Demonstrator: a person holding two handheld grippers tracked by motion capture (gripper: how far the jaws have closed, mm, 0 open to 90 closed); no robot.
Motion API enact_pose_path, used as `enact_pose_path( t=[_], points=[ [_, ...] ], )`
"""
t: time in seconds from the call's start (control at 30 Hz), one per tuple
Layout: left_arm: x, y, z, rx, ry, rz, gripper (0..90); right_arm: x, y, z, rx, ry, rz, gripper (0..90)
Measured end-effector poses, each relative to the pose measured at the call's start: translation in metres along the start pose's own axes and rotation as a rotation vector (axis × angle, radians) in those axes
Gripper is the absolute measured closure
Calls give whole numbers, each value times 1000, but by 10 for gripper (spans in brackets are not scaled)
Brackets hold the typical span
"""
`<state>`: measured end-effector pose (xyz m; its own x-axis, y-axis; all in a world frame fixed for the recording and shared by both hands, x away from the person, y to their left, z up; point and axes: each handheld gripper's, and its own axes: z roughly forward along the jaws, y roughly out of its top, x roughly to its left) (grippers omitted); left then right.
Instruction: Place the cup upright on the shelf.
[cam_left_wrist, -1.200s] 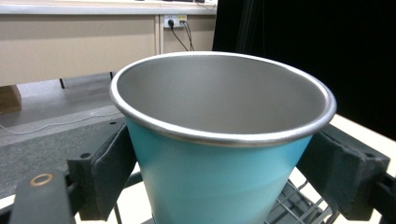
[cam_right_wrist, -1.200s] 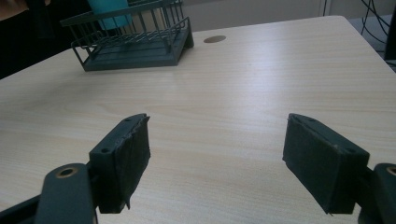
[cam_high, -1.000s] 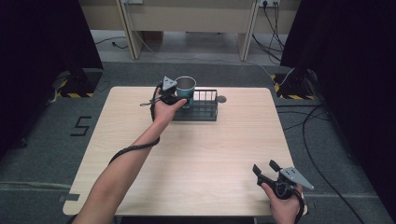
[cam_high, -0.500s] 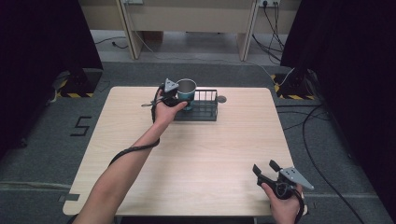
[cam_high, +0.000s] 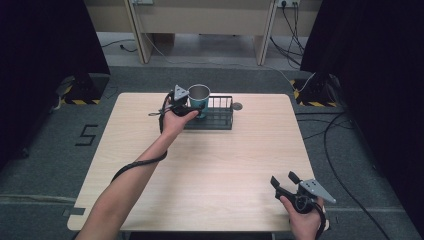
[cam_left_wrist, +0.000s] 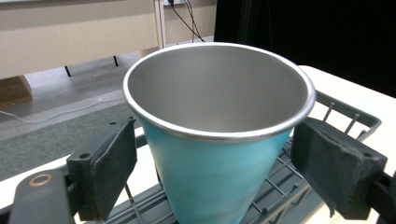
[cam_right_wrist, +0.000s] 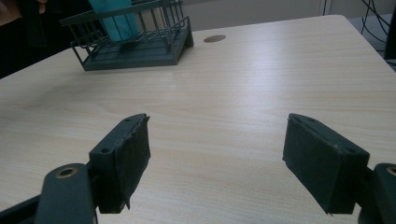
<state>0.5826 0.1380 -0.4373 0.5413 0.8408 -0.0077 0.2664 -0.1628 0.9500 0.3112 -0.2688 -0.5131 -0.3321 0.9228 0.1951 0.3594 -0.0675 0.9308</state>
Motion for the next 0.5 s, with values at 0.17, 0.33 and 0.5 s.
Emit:
enact_pose_path(
  t=[0.17,0.33,0.5],
  points=[
    [-1,-1,-7,-2,-4,10,141,0,0,0,1,0,-2,236],
    [-1,-5,-15,-6,-5,18,142,0,0,0,2,0,0,236],
    [0,-5,-24,-19,-6,27,141,0,0,0,3,-1,1,236]
  ],
)
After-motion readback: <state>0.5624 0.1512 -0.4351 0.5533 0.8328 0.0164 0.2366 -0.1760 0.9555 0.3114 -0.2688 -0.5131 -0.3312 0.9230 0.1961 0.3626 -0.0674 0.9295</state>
